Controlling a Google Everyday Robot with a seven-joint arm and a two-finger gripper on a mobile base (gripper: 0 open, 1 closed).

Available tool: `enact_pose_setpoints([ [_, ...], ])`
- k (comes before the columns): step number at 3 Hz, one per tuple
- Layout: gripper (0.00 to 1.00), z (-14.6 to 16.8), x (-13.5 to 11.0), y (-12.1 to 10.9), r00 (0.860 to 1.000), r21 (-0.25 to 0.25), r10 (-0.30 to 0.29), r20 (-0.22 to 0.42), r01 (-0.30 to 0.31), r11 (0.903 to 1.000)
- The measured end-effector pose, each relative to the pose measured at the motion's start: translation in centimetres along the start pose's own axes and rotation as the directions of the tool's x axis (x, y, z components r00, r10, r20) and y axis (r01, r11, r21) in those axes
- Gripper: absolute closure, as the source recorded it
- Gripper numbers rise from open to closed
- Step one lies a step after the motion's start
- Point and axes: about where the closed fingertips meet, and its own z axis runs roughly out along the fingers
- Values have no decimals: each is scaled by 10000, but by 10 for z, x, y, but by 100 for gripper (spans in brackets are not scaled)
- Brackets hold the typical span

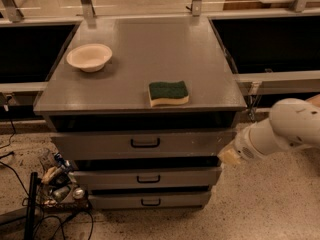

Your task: Close top drawer

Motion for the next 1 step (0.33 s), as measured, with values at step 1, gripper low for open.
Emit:
enact_pose_setpoints([
  [1,100,-20,44,1,9968,-227,780,196,-776,9967],
])
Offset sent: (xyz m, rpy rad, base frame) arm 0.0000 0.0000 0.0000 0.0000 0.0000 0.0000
